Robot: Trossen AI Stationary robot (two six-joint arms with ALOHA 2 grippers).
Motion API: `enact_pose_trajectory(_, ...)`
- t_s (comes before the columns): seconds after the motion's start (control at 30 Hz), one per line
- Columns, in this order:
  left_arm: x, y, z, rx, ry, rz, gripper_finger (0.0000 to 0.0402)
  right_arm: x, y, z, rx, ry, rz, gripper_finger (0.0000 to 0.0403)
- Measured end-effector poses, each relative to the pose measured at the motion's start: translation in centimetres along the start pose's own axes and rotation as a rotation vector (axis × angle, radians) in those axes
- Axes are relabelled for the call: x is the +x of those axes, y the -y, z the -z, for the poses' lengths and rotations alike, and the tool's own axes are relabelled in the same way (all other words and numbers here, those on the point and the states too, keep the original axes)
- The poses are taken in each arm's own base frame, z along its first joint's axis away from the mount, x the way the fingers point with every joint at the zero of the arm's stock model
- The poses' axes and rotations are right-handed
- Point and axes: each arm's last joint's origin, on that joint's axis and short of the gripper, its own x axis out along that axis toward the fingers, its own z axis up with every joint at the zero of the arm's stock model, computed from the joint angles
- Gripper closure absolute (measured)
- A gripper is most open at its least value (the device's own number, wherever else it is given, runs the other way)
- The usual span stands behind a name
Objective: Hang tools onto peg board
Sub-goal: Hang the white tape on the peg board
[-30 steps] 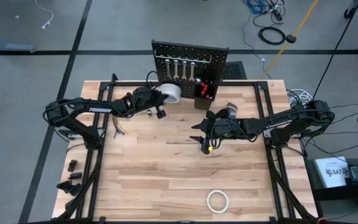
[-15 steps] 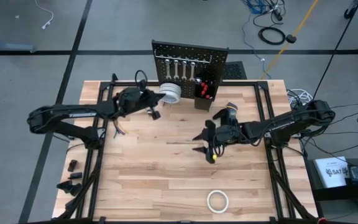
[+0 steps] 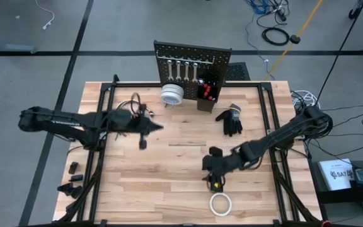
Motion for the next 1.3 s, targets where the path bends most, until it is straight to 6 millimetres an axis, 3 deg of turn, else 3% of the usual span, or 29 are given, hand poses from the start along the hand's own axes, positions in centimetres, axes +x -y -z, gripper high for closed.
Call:
enact_pose_trajectory(0.23,0.0,4.9,2.7,-0.060,-0.033,0.021,0.0402,2.8,-2.3,3.2,0.021,-0.249,0.114,0.0193)
enact_pose_trajectory(0.43,0.1,7.6,4.0,-0.215,0.068,0.080,0.0402,2.4,-5.3,5.8,0.069,-0.279,0.090,0.0193)
enact_pose_trajectory(0.63,1.6,9.8,4.6,-0.302,0.138,0.096,0.0402,1.7,-7.5,8.5,0.077,-0.205,0.164,0.0193)
enact_pose_trajectory(0.83,3.6,11.7,5.4,-0.337,0.189,0.140,0.0402,3.7,-7.8,10.8,0.061,-0.246,0.241,0.0193)
enact_pose_trajectory(1.03,4.3,12.4,5.9,-0.385,0.188,0.156,0.0402,5.9,-7.3,12.7,0.074,-0.305,0.306,0.0195)
enact_pose_trajectory(1.17,4.4,12.5,6.1,-0.410,0.180,0.160,0.0402,6.3,-7.3,13.0,0.094,-0.342,0.307,0.0233)
enact_pose_trajectory(1.3,4.4,12.5,6.0,-0.412,0.184,0.161,0.0401,6.2,-7.3,12.9,0.100,-0.349,0.304,0.0321)
